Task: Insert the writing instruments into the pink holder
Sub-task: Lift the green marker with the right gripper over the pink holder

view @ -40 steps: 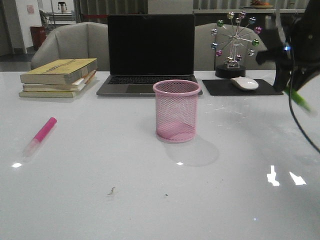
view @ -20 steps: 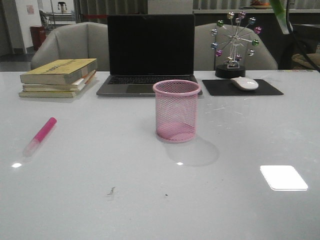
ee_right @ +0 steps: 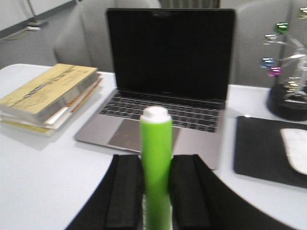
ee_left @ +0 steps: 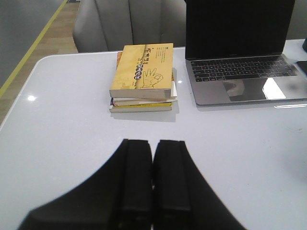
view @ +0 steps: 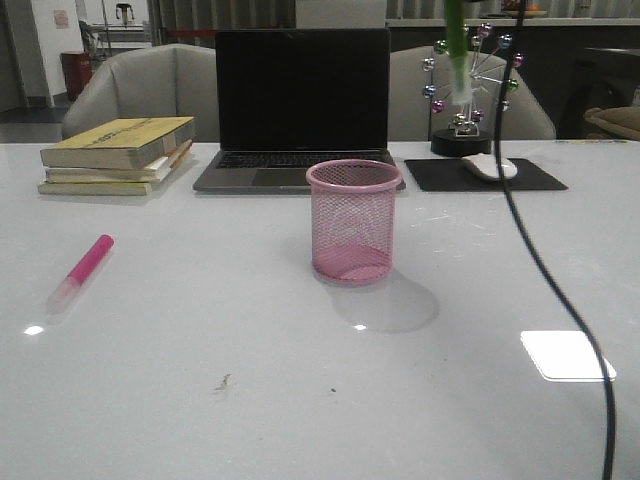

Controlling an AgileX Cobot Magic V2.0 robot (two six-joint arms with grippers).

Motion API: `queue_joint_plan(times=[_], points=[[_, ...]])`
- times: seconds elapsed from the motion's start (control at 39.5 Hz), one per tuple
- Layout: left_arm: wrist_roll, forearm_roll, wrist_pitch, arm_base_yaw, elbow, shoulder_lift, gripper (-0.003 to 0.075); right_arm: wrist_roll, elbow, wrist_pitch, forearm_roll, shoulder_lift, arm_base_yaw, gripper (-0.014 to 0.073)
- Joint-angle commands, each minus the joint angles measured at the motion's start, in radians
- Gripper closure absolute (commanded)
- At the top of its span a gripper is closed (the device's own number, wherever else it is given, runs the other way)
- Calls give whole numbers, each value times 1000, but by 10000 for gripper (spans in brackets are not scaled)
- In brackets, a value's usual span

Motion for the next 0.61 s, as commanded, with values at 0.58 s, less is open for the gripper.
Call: queue_joint_plan(times=[0.58], points=[[-9, -12, -75, -7, -34, -7, 629, 15, -22, -285, -42, 201, 90, 564]])
